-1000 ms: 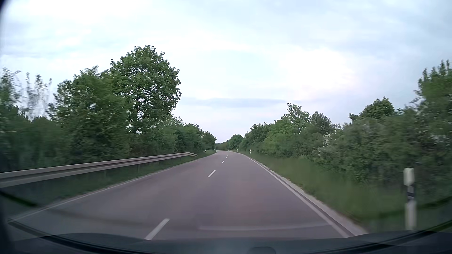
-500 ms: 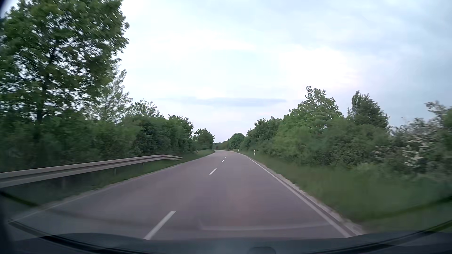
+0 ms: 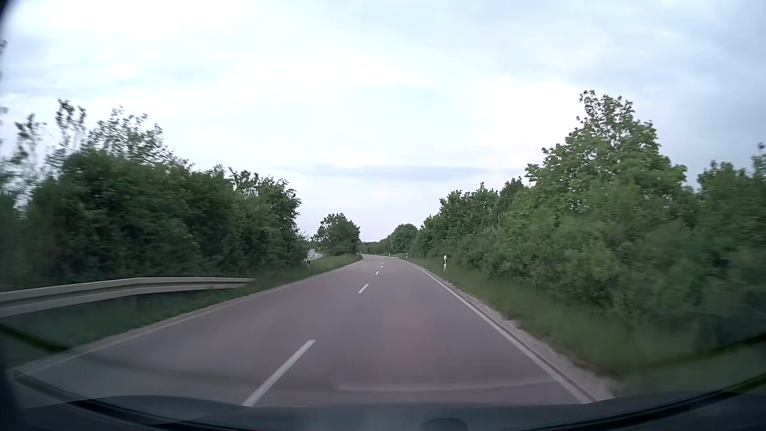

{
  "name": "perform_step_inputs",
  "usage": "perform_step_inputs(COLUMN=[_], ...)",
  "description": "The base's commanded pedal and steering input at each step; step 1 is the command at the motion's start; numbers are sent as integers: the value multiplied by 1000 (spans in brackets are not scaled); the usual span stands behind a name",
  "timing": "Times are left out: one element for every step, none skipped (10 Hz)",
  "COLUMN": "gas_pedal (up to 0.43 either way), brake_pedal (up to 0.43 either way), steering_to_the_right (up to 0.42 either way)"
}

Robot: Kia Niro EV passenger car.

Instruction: Follow the waypoints while adhering to traffic rules and regulations

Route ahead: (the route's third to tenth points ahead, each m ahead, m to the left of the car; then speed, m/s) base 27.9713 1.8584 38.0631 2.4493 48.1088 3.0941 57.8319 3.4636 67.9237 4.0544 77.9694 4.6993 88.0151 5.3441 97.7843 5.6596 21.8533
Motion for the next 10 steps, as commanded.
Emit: perform_step_inputs(gas_pedal=[189,189,189,189,189,189,189,189,189,189], brake_pedal=[0,0,0,0,0,0,0,0,0,0], steering_to_the_right=[-6,-6,-6,-6,-5,-5,-4,-3,-3,-3])
